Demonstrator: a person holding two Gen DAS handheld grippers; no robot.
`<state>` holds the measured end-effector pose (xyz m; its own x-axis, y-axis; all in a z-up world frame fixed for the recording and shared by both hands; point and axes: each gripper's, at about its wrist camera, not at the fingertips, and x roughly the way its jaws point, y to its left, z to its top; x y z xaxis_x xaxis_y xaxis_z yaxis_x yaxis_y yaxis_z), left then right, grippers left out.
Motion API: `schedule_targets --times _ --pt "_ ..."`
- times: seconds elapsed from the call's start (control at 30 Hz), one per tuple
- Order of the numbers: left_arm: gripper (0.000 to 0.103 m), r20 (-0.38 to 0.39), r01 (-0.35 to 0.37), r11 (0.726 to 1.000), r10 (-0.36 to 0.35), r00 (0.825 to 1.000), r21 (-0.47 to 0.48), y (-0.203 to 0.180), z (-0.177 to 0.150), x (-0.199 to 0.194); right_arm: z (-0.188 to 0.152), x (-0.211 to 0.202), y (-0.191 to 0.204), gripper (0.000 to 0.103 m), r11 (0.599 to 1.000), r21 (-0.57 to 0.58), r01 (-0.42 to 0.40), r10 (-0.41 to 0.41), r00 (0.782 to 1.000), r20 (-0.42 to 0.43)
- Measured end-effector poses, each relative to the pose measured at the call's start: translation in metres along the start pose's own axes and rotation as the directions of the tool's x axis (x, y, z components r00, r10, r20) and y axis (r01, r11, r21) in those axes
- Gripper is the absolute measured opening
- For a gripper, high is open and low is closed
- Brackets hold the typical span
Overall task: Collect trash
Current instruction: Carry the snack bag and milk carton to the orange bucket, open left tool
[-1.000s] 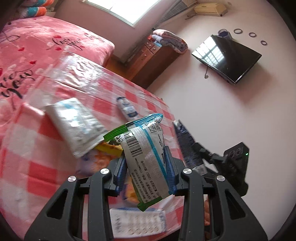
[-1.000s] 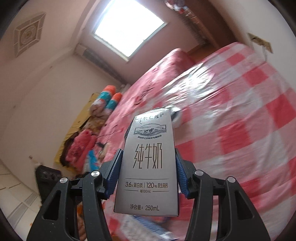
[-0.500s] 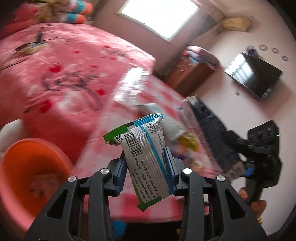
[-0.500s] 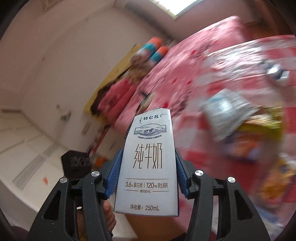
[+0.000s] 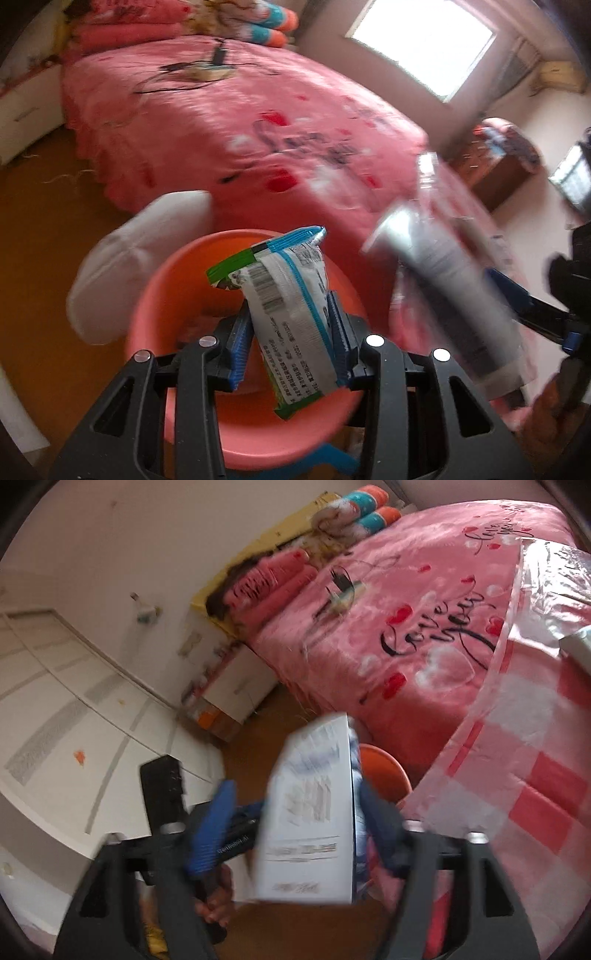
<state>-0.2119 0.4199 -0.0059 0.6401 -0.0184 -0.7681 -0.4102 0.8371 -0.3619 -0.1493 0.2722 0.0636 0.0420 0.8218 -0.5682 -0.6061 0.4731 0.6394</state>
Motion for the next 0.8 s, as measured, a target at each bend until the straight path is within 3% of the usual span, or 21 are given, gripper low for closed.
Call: schedule_targets --times 0.07,0.17,0.27,0.37,0.57,0.8 --pt "0.060 0.008 -0.045 0.999 0.045 0.999 -0.021 0.014 -0.004 0.003 -0.007 0.006 -0.007 0.084 1.000 0.009 0.027 -0.027 0.999 -0.018" --pt "0.069 0.050 -0.112 0.994 0.112 0.992 -0.008 0.020 -0.007 0.001 -0.017 -0.004 -0.013 0.091 0.996 -0.008 0.089 -0.089 0.996 0.001" --pt "0.078 0.087 -0.129 0.992 0.127 0.988 0.014 0.015 -0.008 -0.003 -0.023 -0.022 -0.014 0.091 0.987 -0.049 0.152 -0.149 0.987 0.058" --pt "0.082 0.142 -0.114 0.993 0.107 0.984 0.040 0.005 -0.008 -0.010 -0.026 -0.033 -0.015 0.091 0.980 -0.077 0.185 -0.176 0.979 0.105" --pt "0.084 0.242 -0.033 0.989 -0.002 0.970 0.141 -0.027 -0.011 -0.026 -0.038 -0.061 -0.009 0.095 0.959 -0.161 0.235 -0.193 0.951 0.240" --pt "0.084 0.270 -0.026 0.975 -0.035 0.962 0.219 -0.067 -0.012 -0.034 -0.044 -0.082 -0.015 0.098 0.944 -0.178 0.278 -0.210 0.921 0.327"
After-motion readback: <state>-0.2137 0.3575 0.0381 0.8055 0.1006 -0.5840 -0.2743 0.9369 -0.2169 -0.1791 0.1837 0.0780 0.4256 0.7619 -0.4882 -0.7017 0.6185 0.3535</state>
